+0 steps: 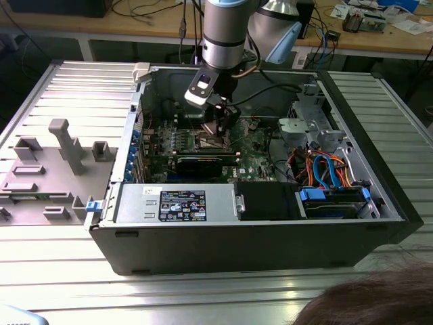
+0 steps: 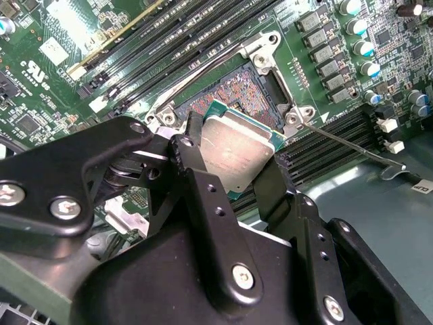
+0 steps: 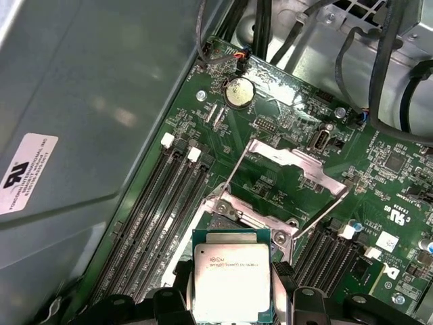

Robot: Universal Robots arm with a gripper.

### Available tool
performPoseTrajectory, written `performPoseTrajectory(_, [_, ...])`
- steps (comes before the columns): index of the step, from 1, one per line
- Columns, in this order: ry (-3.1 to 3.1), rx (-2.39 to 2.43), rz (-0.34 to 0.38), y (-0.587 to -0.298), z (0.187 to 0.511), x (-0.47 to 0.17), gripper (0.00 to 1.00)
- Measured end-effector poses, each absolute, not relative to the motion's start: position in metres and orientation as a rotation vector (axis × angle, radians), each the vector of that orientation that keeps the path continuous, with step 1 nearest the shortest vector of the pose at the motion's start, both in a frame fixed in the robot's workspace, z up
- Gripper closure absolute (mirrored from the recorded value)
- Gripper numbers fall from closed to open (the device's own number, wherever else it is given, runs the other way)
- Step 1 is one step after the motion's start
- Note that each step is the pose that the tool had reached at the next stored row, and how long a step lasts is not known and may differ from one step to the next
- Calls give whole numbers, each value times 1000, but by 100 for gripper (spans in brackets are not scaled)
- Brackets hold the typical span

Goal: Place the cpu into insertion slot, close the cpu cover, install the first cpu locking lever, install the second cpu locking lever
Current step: 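Install the second cpu locking lever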

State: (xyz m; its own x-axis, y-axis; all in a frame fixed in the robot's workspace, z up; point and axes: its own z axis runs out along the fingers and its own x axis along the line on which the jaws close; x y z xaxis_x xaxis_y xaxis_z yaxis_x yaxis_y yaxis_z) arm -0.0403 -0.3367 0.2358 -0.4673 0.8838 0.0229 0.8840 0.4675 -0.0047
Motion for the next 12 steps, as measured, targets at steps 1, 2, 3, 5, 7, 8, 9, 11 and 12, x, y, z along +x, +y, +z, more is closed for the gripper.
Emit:
performPoseTrajectory(1, [-2670,-1613,-12,-337,236,-40,45])
performPoseTrajectory(2, [-2658,-1632,-13,-337,235,-40,45])
performPoseTrajectory(3, [-2651,-1644,-13,-337,235,-40,45])
performPoseTrajectory(5, [-2643,-1657,-13,-337,235,-40,45])
performPoseTrajectory(7, [-2631,-1676,-13,-337,235,-40,45])
performPoseTrajectory(8, [-2630,-1678,-13,-337,235,-40,45])
performPoseTrajectory(9, [-2629,-1679,-13,-337,235,-40,45])
performPoseTrajectory(11, [-2627,-1682,-13,-337,235,-40,45])
performPoseTrajectory(12, [-2626,-1684,-13,-337,235,-40,45])
